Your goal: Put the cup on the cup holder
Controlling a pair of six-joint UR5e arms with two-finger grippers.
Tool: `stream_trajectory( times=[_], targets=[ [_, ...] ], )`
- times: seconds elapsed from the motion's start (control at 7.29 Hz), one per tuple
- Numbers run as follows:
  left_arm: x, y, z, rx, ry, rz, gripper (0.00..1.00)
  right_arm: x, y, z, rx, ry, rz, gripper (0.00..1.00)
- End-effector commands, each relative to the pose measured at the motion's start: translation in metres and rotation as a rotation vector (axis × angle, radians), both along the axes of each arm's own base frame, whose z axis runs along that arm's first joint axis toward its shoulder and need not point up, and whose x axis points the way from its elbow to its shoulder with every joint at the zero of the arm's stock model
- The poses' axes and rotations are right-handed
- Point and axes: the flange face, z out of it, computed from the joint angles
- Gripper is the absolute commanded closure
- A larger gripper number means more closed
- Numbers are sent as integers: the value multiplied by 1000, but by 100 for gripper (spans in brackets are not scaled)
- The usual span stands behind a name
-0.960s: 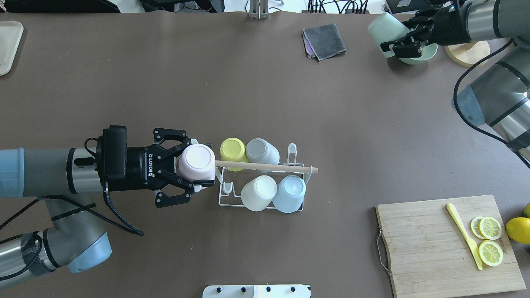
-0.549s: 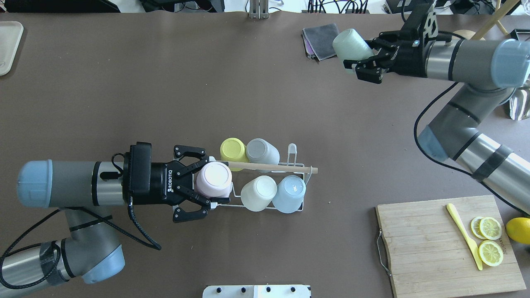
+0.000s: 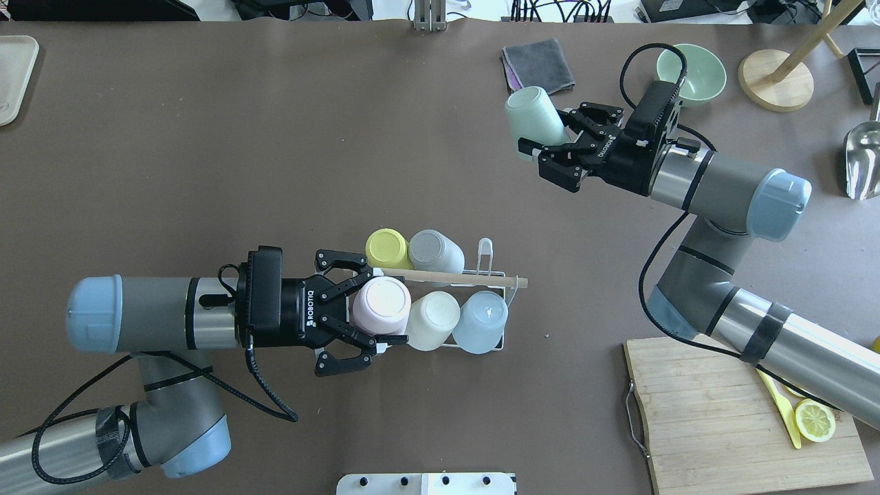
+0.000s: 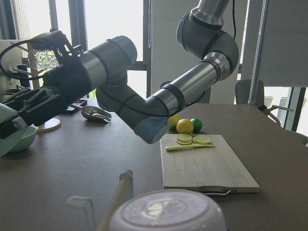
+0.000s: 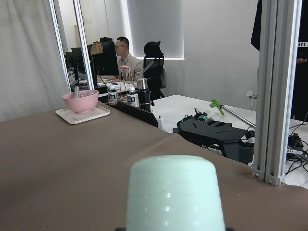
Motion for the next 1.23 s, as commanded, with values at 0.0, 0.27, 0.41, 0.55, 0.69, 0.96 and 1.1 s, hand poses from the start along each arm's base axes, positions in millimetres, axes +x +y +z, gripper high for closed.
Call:
stream_trajectory(
  times=[0.0, 0.27, 0.41, 0.55, 0.69, 0.96, 1.1],
  targets=[
    [7, -8, 1, -3, 31, -48, 57, -17, 24, -11, 45, -34, -41, 77],
    [14, -12, 22, 0, 46, -55, 57, -20, 37, -15, 138, 15, -144, 75],
    [21, -15, 35, 5, 64, -59, 57, -23, 40, -15, 172, 35, -164, 75],
    [23, -16, 35, 9, 74, -59, 57, -21, 41, -15, 192, 46, -195, 75],
    [23, -16, 33, 8, 75, -58, 57, -12, 38, -18, 256, 73, -196, 75],
    [22, -16, 32, 11, 79, -59, 57, -18, 42, -24, 286, 76, -200, 75],
    [23, -16, 32, 11, 79, -59, 57, -25, 46, -28, 318, 90, -196, 74]
  ],
)
